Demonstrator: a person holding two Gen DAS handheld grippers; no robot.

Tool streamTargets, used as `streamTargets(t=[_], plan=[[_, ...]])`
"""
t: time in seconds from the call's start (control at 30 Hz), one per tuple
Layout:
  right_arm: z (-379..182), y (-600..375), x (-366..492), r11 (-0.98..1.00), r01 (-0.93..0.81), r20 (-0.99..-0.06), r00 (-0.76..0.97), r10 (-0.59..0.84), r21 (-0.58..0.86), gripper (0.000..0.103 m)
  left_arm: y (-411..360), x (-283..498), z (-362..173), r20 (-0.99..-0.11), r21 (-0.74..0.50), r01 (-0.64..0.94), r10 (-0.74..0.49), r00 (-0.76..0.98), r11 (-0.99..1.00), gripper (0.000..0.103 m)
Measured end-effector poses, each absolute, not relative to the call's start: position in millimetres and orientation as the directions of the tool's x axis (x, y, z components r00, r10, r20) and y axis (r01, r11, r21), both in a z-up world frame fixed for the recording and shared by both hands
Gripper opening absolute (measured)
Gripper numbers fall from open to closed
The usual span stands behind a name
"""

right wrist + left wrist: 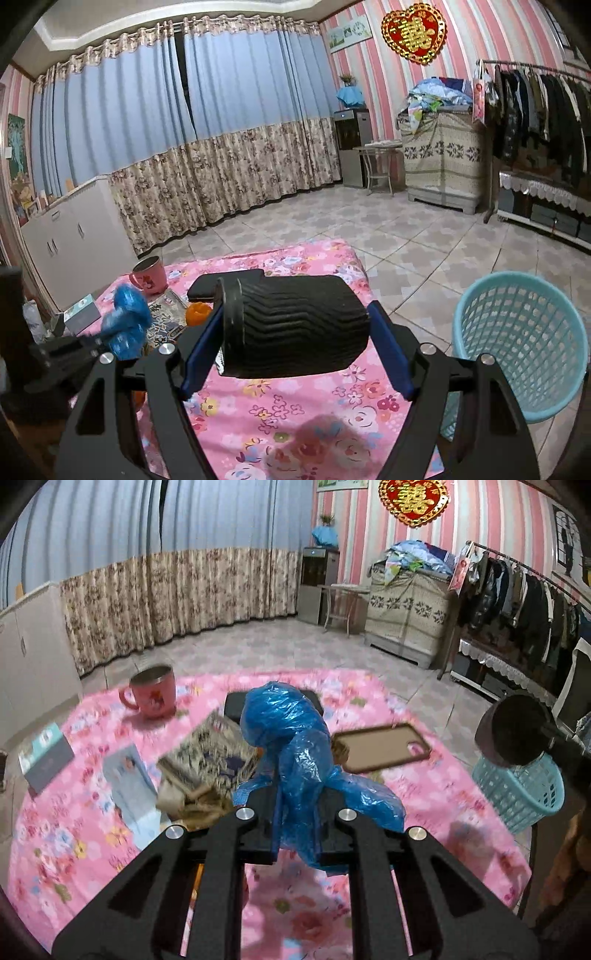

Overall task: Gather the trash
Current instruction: 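Carry the cylinder over the blue basket and open the right gripper while the left gripper carries the bag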

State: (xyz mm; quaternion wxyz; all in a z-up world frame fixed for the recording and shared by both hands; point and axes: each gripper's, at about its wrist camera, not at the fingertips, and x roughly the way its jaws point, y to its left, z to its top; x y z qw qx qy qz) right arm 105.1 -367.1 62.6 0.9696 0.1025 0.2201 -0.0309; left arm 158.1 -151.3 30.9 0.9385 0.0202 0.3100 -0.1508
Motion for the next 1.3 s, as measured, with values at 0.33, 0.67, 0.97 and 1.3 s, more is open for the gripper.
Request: streamTargets(t=[0.33, 0.67, 0.97, 1.3], plan=[[70.9, -405.5, 84.1, 0.961, 0.168, -0.398, 0.915, -0.068, 0.221, 0.075, -204.8, 164.8, 69.5, -0.536, 0.010, 0.345, -0.286, 0.794, 0.939, 0.011], [68.6, -479.7, 57.9, 0.921, 0.329, -0.400, 0.888, -0.226, 0.210, 0.075, -281.2, 163.1, 81.8, -0.521, 0.032, 0.434, -0.356, 0.776, 0.900, 0.011], [52.3, -535.3, 47.8, 0.872, 0.441, -0.426, 0.845, -0.324, 0.212, 0.074, -345.7, 155.4, 79.6, -0.522, 0.020, 0.519, -0.434, 0.735, 0.855, 0.011], [32.3, -589.4, 57.1, 0.844, 0.499, -0.468, 0.804, -0.366, 0.197, 0.063, -409.2, 157.4, 63.7, -0.541, 0.026, 0.595, -0.489, 0.684, 0.803, 0.011]])
